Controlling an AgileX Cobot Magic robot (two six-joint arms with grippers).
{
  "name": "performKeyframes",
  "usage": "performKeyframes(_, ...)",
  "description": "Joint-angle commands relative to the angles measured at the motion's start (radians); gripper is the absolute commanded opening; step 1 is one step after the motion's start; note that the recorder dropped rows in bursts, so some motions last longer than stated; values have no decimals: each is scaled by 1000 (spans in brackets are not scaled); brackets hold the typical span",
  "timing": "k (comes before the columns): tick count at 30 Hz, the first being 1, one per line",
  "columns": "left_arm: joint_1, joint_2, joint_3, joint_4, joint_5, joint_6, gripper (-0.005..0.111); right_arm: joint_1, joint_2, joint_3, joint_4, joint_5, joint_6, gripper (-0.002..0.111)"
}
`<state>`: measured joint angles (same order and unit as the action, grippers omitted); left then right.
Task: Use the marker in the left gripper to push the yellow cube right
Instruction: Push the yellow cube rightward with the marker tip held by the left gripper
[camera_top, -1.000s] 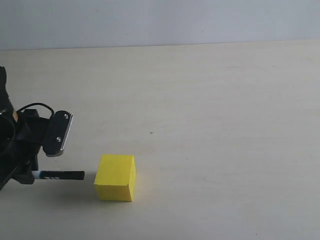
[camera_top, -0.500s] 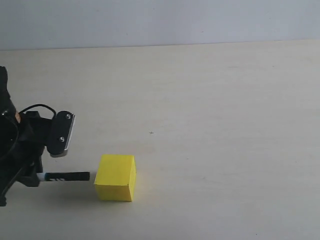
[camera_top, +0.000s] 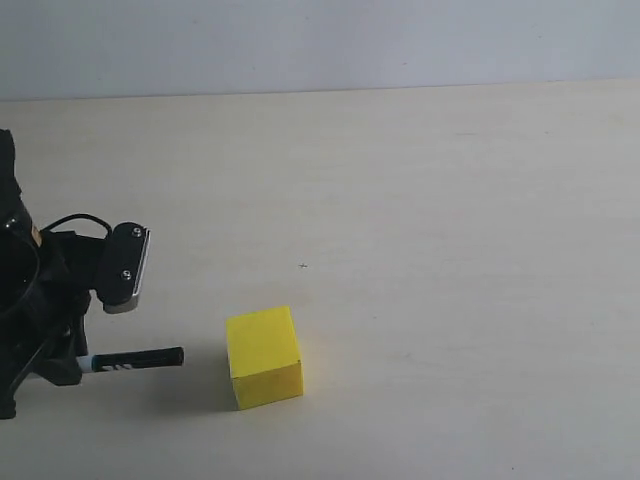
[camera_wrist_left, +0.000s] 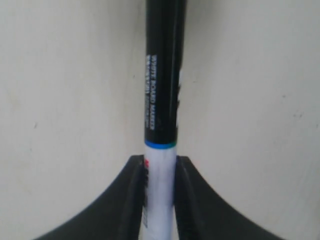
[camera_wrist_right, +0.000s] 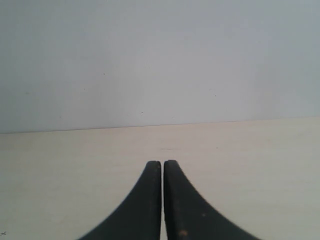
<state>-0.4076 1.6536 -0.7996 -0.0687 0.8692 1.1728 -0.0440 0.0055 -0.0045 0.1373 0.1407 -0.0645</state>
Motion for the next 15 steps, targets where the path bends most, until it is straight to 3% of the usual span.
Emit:
performKeyframes(1, -49, -1, -6, -55, -20, -41, 0, -3, -6, 5, -5, -8, -9, 2)
performKeyframes(8, -171, -1, -6, -107, -211, -132, 0, -3, -6, 5, -5, -8, -9, 2)
performKeyframes(15, -136, -1, -6, 19, -130, -132, 0, -3, -6, 5, -5, -8, -9, 2)
